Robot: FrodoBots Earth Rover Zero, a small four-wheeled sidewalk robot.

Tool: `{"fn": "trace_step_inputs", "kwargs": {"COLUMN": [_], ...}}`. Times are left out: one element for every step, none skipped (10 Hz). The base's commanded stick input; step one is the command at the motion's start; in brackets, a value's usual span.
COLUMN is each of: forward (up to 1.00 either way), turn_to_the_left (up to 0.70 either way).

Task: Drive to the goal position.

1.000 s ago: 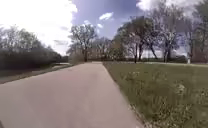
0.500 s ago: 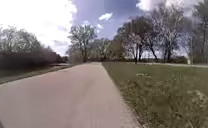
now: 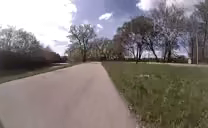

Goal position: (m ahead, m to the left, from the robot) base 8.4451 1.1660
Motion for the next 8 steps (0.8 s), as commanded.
{"fn": "trace_step_inputs", "kwargs": {"forward": [1.00,1.00,1.00,1.00,1.00,1.00,1.00,0.54], "turn_to_the_left": [0.00,0.00,0.00,0.00,0.00,0.00,0.00,0.14]}}
